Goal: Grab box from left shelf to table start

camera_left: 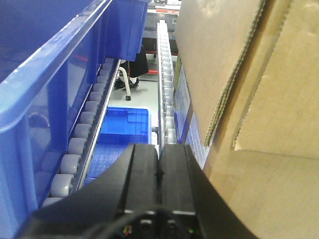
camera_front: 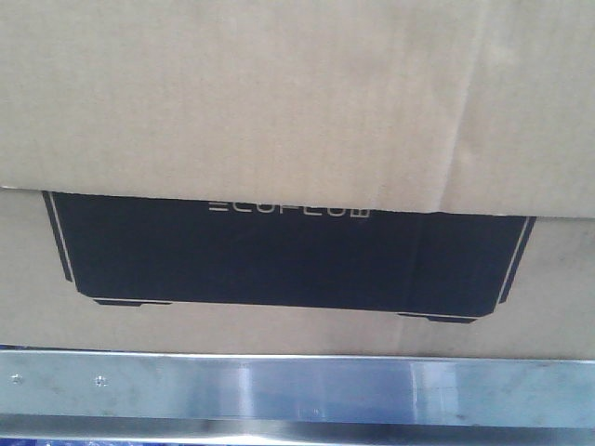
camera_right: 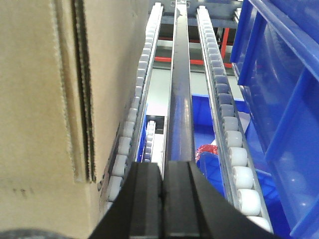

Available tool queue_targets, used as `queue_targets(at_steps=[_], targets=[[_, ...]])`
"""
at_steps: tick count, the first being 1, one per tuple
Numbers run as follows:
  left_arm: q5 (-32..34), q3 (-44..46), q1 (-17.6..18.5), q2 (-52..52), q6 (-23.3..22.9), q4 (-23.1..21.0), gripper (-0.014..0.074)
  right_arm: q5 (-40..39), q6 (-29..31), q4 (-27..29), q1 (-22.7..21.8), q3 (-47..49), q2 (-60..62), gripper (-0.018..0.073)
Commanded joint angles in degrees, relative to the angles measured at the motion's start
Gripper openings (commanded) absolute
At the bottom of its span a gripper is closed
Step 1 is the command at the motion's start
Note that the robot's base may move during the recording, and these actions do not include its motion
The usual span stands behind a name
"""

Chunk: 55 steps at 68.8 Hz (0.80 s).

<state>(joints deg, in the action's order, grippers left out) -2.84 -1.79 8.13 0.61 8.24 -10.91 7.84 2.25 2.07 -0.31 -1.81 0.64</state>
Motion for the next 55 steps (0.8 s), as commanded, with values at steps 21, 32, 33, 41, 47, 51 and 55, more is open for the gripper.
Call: queue_targets(at_steps=[21,32,33,41,47,51,55], targets=[[4.8,0.2,-0.1,0.5,-0.1,-0.4,-0.0099,-4.7,0.4,-0.3,-0.3,-0.1,0.5,0.0049],[5.7,0.2,-0.1,0.5,-0.1,-0.4,-0.0099,-4.7,0.4,-0.3,-0.3,-0.1,0.5,0.0049],[6.2,0.2,-0.1,0.5,-0.1,-0.4,-0.0099,-4.7,0.4,-0.3,-0.3,-0.1,0.5,0.0049],[7.5,0.2,-0.1,0.5,-0.1,-0.9,-0.0099,-4.7,0.4,-0.3,-0.3,-0.1,0.5,0.0049],[11.8,0.7,-0.1,0.5,-0.1,-5.4,-0.0099,-4.7,0.4,-0.3,-0.3,-0.1,0.5,0.0049],[14.3,2.1,-0.2,0.5,-0.1,-5.9,-0.0099,-4.7,0.4,-0.3,-0.3,-0.1,0.5,0.0049],[14.4,4.8,-0.3,0.5,0.0,-5.9,-0.0099,-4.8,0.4,-0.3,-0.3,-0.1,0.5,0.0049]])
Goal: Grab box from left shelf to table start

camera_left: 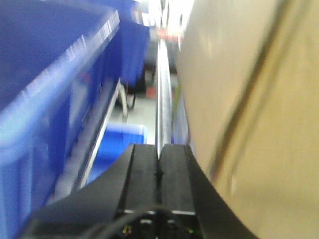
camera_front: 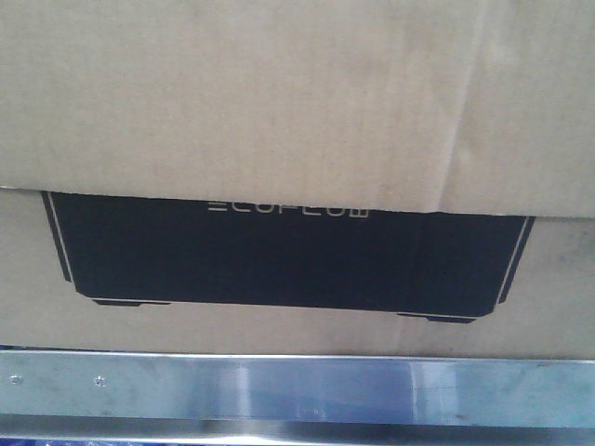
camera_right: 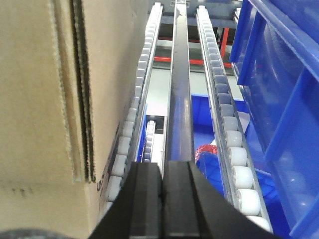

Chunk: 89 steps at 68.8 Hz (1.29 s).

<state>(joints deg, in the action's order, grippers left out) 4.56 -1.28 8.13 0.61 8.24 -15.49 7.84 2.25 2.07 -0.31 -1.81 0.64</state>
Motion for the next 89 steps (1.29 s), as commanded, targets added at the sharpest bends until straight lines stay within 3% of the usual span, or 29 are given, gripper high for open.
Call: queue_targets(at_steps=[1,20,26,35,39,60,89], targets=[[6.9,4.7,-0.3,0.5,0.1,-1.3,-0.0099,-4.8,0.4,-0.3,-0.3,-0.1,0.5,0.0049],[-10.5,22.0,0.2,-6.7,0.2,1.8,-0.0083,-5.8,0.4,-0.3,-0.3,-0.1,0.5,0.0049],[-13.4,26.8,0.1,-10.3,0.2,1.8,0.0024,-5.8,0.4,-0.3,-0.3,-0.1,0.5,0.0049],[-18.5,33.8,0.1,-16.0,0.4,2.6,0.0324,-5.8,0.4,-0.3,-0.3,-0.1,0.5,0.0049],[-21.5,36.9,0.1,-18.8,0.5,2.9,0.0386,-5.8,0.4,-0.3,-0.3,-0.1,0.5,0.0049],[-47.8,60.8,0.1,-38.3,0.8,1.9,0.0368,-5.9,0.4,-0.3,-0.3,-0.1,0.5,0.0049],[-63.7,80.5,0.1,-60.8,0.8,0.7,0.0368,-5.8,0.4,-0.3,-0.3,-0.1,0.5,0.0049]])
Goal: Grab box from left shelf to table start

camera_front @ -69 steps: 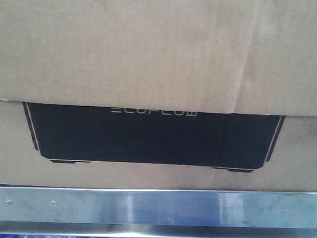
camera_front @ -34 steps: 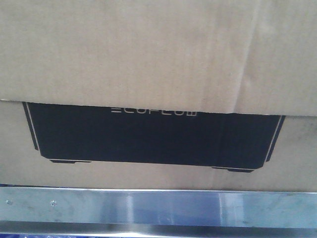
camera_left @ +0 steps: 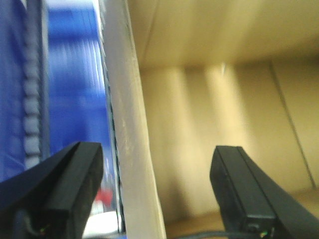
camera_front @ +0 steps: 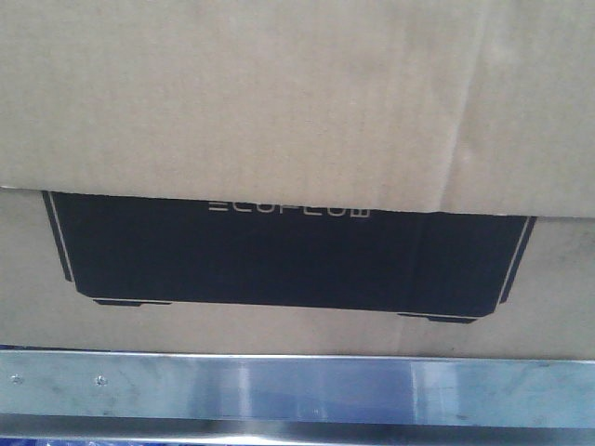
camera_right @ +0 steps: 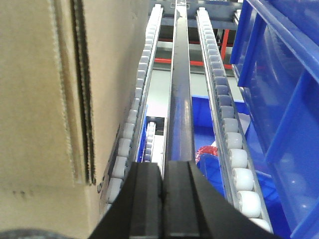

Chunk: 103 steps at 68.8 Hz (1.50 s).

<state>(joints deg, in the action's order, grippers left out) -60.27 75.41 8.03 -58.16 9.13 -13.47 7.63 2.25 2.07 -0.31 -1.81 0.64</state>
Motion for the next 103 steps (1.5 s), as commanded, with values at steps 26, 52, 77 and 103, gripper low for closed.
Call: queue_targets(at_steps=[26,52,77,103], targets=[[-3.1,10.1,1.8,-11.6,-4.1,-0.7,0.0328,-5.6,0.4,-0.3,-0.3,-0.1,0.5,0.0049],[-5.7,10.1,9.8,-15.6,-17.6,16.5,0.0299,-5.6,0.4,-0.3,-0.3,-0.1,0.5,0.0049],[-8.7,10.1,9.8,-19.3,-17.7,16.5,0.0299,-10.6,0.3,1.1,-0.3,0.9,0.5,0.0049],[-8.5,10.1,9.8,-19.9,-17.7,17.3,0.0299,9.5,0.3,1.2,-0.3,20.1,-0.1,0.0443]])
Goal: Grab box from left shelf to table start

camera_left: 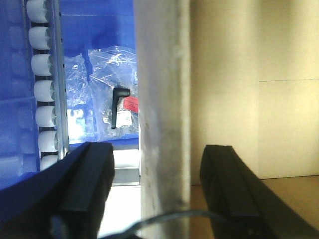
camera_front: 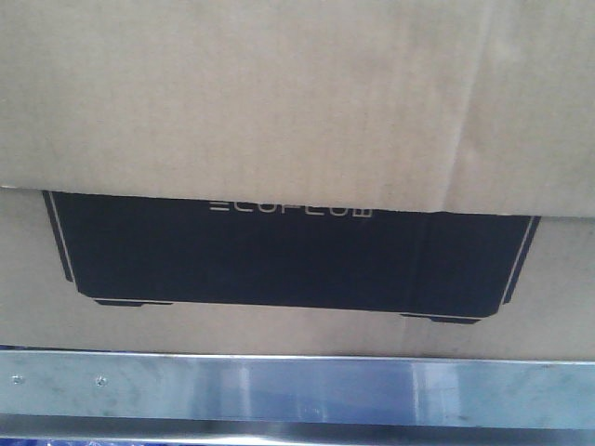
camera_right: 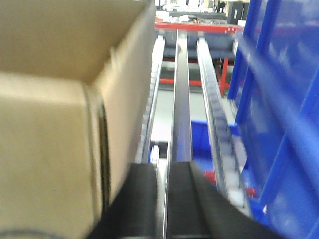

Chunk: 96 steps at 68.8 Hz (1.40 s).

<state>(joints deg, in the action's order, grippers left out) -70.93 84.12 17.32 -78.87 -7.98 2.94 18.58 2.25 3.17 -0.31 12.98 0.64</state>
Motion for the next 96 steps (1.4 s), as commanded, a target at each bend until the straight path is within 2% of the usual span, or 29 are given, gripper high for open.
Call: queue_targets(at_steps=[1,5,9,24,34,66,88,92,96], targets=[[2.2,1.4,0.5,0.9,-0.6,0.9,0.0299,-1.0,0.3,0.1,-0.3,6.3,-0.3,0.0493],[2.2,1.4,0.5,0.9,-0.6,0.9,0.0299,0.5,0.3,0.1,-0.3,9.0,-1.6,0.0594],[2.2,1.4,0.5,0.9,-0.6,0.9,0.0299,2.2,0.3,0.3,-0.3,12.0,-3.6,0.0630],[2.6,1.4,0.5,0.9,-0.5,0.9,0.0299,8.9,0.3,3.4,-0.3,25.5,-18.0,0.0540],[2.6,1.4,0.5,0.9,-0.5,0.9,0.0299,15.7,0.3,6.1,-0.3,35.2,-30.0,0.0540],[2.6,1.4,0.5,0.9,-0.5,0.9,0.0299,39.7,0.3,6.3,-0.3,60.6,-63.8,0.0540],[3.8,1.4,0.5,0.9,-0.5,0.9,0.0291,45.2,0.3,6.3,-0.3,63.7,-75.3,0.0532],[3.8,1.4,0.5,0.9,-0.5,0.9,0.0258,45.0,0.3,6.3,-0.3,63.7,-76.5,0.0487],[3.8,1.4,0.5,0.9,-0.5,0.9,0.0213,44.9,0.3,6.3,-0.3,63.7,-77.3,0.0384]])
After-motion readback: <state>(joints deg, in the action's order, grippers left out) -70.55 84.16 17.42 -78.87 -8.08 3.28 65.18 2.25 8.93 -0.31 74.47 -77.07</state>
